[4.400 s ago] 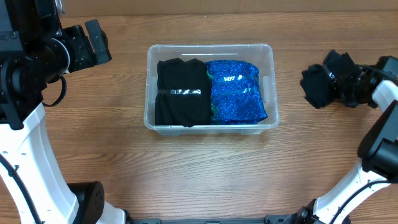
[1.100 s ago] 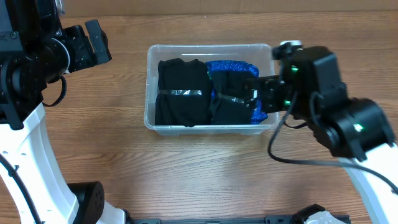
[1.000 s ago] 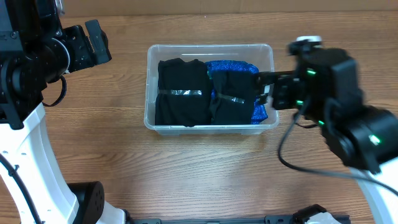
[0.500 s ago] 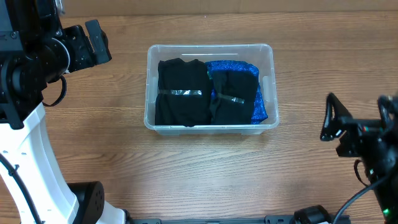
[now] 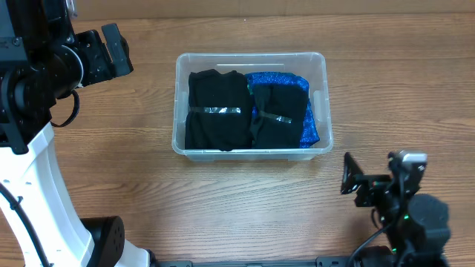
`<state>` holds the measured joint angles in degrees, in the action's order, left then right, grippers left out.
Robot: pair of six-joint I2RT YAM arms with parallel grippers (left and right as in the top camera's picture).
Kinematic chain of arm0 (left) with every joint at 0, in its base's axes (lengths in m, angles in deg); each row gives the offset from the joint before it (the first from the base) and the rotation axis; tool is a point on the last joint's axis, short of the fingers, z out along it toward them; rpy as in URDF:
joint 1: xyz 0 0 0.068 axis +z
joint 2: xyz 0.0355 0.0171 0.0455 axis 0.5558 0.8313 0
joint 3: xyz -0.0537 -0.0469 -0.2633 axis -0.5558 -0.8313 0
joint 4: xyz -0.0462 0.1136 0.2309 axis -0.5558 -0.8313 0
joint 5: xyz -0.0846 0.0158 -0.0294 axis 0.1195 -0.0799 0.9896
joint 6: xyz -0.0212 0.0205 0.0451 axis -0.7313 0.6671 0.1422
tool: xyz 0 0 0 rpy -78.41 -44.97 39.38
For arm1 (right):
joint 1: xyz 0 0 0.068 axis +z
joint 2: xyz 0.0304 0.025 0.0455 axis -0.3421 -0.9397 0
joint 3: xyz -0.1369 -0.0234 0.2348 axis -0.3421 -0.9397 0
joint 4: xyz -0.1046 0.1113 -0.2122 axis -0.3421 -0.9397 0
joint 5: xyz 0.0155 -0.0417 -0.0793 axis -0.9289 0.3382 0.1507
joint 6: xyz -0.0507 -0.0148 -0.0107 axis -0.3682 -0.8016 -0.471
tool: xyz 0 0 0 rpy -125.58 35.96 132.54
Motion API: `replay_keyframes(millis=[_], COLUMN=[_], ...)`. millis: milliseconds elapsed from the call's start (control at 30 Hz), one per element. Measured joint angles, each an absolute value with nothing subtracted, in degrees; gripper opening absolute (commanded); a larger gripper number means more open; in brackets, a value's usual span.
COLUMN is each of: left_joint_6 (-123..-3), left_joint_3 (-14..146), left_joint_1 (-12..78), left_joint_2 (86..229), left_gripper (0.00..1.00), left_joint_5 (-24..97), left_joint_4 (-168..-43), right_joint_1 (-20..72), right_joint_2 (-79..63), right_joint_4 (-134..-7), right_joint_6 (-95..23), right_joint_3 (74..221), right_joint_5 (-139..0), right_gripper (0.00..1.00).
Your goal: Pack container
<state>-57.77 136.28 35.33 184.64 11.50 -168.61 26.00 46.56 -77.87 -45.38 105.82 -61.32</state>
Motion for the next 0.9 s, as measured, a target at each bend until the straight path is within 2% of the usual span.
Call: replay_keyframes(millis=[400,900], left_joint_6=[-57.8,-57.8], left_joint_3=[136.3,136.3], left_joint_1=[35.3,35.3], left_joint_2=[184.6,184.6], left_gripper=[1.00,1.00], left_joint_5=[11.5,11.5], left_joint_4=[-168.6,-168.6], right_joint_1=[26.0,26.0], right_joint_2=[60.1,62.0], right_joint_4=[-72.3,-70.7], right_joint_6=[-45.4,-45.4], right_joint_3=[87.5,83.0], right_joint_5=[-63.9,-64.1], right_gripper=[1.00,1.00])
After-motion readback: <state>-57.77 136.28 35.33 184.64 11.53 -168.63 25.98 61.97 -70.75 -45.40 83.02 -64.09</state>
